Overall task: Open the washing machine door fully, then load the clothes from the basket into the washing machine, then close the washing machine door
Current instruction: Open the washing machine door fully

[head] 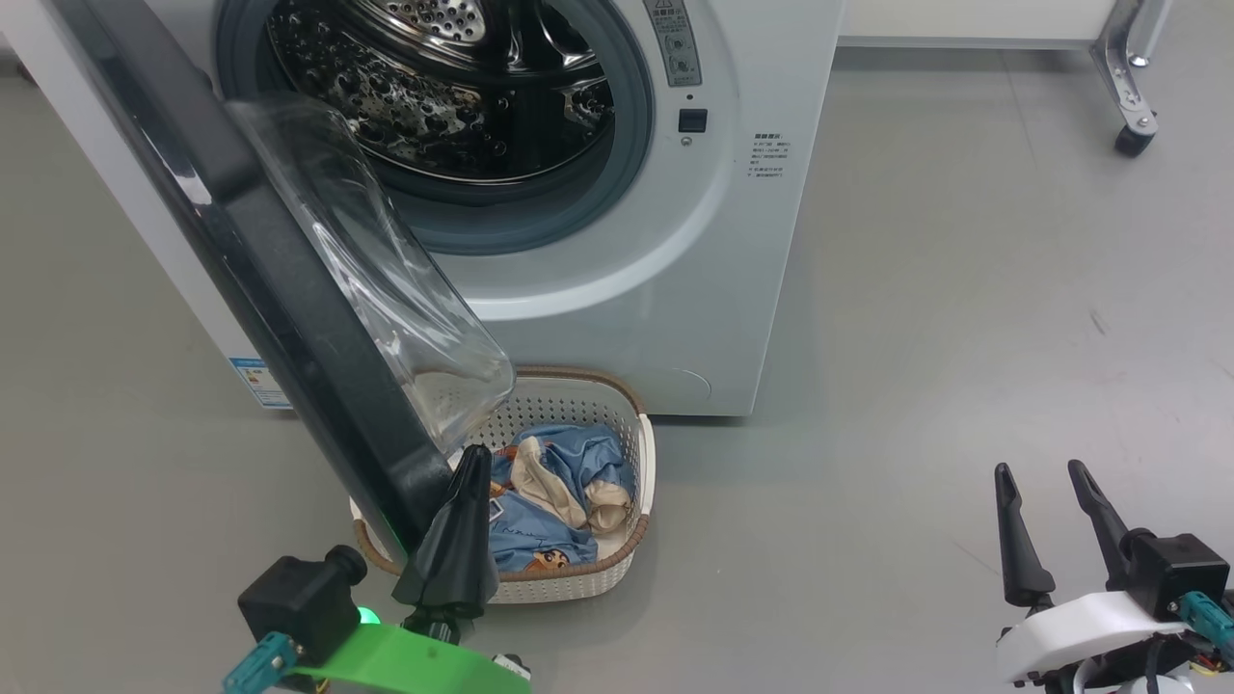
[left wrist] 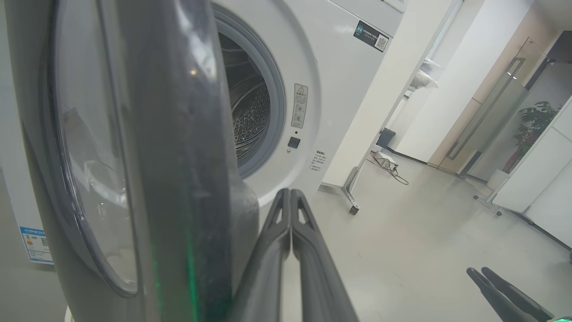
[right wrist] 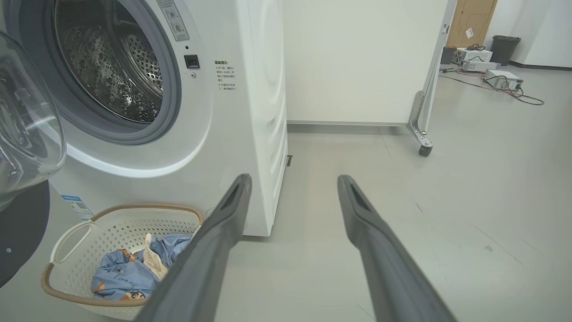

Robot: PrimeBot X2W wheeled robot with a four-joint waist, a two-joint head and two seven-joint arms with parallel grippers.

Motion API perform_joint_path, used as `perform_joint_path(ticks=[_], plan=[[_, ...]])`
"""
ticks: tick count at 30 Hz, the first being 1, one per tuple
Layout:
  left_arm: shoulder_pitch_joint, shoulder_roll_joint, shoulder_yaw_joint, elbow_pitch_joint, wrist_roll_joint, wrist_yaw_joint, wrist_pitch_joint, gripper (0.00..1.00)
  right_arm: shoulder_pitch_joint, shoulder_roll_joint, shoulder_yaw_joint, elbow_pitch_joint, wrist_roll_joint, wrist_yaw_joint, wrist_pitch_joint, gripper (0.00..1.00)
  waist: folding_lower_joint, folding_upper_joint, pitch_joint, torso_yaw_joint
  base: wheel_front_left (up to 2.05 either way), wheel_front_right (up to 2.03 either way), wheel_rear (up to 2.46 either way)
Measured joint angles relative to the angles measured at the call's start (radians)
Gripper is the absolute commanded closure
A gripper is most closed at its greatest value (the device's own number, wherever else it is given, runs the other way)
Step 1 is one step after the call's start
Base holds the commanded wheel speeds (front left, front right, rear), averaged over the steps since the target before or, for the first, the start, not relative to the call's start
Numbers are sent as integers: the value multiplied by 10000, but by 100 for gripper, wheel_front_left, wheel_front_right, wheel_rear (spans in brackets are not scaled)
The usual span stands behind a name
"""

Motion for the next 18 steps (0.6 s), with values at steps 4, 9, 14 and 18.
perform_joint_path(ticks=[4,9,14,18], plan=[[-54,-2,-52,94,2,174,-98,100,-10,2,-33,4,-15,2,0,0,0,0,-16,54,0,0,0],[-140,-2,-219,290,113,309,-98,100,-10,17,-46,12,-15,4,0,0,0,0,-36,131,0,0,0],[-196,-4,-341,407,267,405,-94,100,-9,46,-127,12,-15,8,0,0,0,0,-27,236,0,0,0],[-283,-4,-355,483,265,470,-94,100,-9,50,-236,15,-15,21,0,0,0,0,0,434,0,0,0]])
